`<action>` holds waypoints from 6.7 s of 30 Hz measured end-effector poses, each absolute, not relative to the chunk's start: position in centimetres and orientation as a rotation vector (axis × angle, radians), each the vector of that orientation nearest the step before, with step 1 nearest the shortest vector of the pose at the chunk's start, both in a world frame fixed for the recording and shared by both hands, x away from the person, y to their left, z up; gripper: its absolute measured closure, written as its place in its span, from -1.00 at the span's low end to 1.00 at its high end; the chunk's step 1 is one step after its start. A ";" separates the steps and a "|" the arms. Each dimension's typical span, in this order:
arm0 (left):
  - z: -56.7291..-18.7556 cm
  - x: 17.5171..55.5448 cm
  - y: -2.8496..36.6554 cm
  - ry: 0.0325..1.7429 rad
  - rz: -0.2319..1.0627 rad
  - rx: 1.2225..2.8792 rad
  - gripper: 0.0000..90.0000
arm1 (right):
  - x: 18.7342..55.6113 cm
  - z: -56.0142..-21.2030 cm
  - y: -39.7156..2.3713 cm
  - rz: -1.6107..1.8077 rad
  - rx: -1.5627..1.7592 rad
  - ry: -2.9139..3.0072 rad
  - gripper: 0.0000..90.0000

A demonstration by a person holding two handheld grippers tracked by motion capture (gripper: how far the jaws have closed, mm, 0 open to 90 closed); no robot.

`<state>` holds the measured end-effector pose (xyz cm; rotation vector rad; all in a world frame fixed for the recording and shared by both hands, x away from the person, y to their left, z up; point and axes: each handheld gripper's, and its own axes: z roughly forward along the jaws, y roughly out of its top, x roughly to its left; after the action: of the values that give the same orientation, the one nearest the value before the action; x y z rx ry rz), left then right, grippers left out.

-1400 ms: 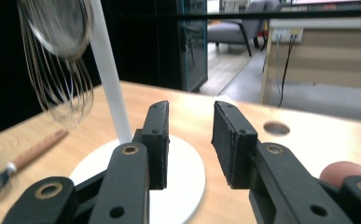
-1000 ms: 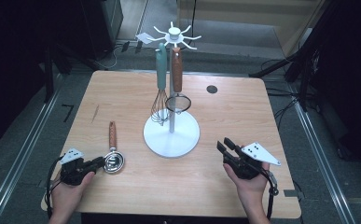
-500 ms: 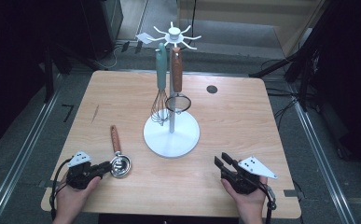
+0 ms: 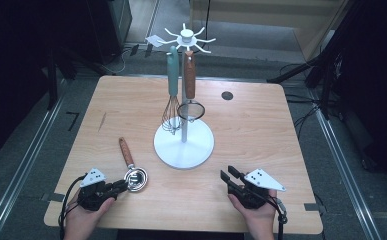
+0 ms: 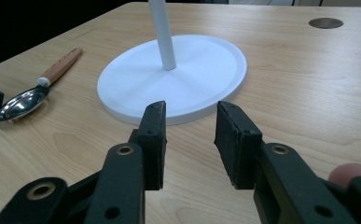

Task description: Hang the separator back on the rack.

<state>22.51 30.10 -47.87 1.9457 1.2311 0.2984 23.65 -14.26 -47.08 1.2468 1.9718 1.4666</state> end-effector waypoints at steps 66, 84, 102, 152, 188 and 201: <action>-49.3 23.1 21.1 1.171 0.255 1.972 0.53 | 24.9 -49.2 -10.6 1.444 1.163 2.129 0.40; -49.3 22.9 19.0 1.160 0.272 1.992 0.52 | 24.3 -49.4 -9.8 1.483 1.181 2.161 0.39; -49.3 21.7 15.9 1.095 0.240 2.039 0.47 | 22.1 -48.3 -9.5 1.451 1.159 2.169 0.46; -49.0 25.6 22.8 1.167 0.244 1.896 0.72 | 21.9 -50.3 -10.1 1.246 1.201 2.439 1.00; -49.5 26.3 17.7 1.095 0.224 2.022 0.96 | 21.6 -47.5 -13.0 1.198 1.002 2.489 0.43; -49.6 25.7 16.3 1.031 0.166 2.029 0.90 | 23.4 -46.8 -11.0 0.888 0.796 2.758 0.37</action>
<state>25.68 16.31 -49.57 2.0286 1.0310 0.1656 23.39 -10.99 -46.82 0.7959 2.7583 0.8879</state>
